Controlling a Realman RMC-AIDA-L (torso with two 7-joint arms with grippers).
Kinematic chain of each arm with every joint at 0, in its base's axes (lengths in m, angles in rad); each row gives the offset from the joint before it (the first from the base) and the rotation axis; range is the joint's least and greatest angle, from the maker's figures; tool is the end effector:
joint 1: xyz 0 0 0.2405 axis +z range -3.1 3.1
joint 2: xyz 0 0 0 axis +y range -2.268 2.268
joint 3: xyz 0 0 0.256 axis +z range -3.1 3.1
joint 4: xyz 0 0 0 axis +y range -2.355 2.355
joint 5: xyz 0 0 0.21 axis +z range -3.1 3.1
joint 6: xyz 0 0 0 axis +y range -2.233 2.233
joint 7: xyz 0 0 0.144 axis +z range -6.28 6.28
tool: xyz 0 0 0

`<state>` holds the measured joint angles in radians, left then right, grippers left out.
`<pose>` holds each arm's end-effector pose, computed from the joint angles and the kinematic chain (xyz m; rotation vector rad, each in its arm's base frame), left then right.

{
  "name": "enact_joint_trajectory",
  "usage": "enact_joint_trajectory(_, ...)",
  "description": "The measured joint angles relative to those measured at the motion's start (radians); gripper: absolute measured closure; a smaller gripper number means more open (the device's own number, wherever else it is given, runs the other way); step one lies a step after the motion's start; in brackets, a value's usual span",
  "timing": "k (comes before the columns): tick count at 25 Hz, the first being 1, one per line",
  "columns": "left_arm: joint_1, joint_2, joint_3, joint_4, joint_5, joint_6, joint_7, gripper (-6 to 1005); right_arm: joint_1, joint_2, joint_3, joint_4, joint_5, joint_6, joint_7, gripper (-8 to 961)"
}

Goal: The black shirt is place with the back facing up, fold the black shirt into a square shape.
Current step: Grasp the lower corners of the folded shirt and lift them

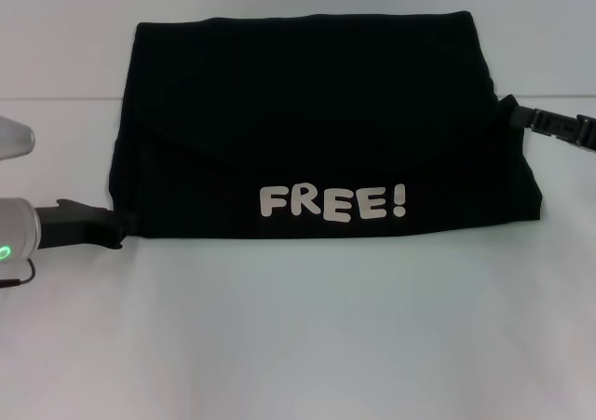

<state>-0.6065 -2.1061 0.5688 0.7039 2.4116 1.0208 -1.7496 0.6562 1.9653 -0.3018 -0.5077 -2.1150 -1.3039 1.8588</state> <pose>-0.3239 0.3840 0.0141 -2.2556 -1.0161 -0.1351 0.2977 0.3941 0.0636 -2.1119 1.3332 0.8544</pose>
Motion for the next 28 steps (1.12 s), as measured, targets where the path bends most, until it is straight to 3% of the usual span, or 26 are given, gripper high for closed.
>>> enact_joint_trajectory(6, 0.009, 0.006, -0.004, 0.039, 0.001, 0.055, -0.011, 997, -0.015, -0.043, -0.164, -0.004, -0.04, 0.059, 0.1, 263)
enact_joint_trajectory(8, 0.012, 0.007, -0.004, 0.048, 0.002, 0.071, -0.011, 997, -0.015, -0.047, -0.179, -0.007, -0.061, 0.073, 0.121, 263)
enact_joint_trajectory(28, 0.006, 0.012, -0.012, 0.061, 0.044, 0.065, -0.03, 996, 0.0, -0.034, -0.207, 0.018, -0.129, 0.179, 0.145, 266)
